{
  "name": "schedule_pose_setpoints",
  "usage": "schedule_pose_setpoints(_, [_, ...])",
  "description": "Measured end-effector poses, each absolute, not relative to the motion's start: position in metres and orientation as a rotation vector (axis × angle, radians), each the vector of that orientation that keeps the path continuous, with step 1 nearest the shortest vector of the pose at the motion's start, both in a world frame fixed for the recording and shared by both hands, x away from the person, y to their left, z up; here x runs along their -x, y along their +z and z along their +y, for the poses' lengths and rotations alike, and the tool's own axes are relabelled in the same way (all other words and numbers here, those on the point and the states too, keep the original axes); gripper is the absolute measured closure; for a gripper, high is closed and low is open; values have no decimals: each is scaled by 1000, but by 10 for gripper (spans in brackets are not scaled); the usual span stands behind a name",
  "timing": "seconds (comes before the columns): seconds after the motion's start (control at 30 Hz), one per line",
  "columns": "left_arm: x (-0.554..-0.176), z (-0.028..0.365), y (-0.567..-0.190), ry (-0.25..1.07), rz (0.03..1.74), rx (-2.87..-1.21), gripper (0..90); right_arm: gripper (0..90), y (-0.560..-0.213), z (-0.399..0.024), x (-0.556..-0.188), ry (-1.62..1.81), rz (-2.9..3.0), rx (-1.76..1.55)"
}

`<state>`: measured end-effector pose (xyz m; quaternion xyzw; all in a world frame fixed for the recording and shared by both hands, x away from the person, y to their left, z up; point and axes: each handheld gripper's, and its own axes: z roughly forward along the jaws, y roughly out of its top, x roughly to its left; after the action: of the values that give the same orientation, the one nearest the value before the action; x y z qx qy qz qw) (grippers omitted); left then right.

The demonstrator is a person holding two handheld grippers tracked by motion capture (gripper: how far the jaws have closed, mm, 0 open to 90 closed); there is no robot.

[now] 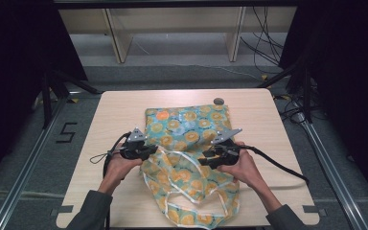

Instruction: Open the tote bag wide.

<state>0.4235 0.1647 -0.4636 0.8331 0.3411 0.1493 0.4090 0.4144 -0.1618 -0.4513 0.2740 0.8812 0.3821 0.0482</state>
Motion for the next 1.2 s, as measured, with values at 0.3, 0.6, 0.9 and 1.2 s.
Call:
schedule_pose_setpoints(0.3, [-430, 168, -470, 380, 877, -2095, 887, 719, -470, -140, -411, 999, 2786, -769])
schedule_pose_setpoints(0.6, [-427, 154, -473, 357, 835, -2115, 877, 900, -442, -167, -446, 1131, 2549, -809])
schedule_pose_setpoints(0.9, [-414, 155, -451, 422, 836, -2087, 717, 900, -482, -189, -476, 1029, 2552, -991])
schedule_pose_setpoints(1.2, [-366, 120, -428, 344, 664, -2272, 582, 900, -481, -185, -473, 1053, 2554, -948])
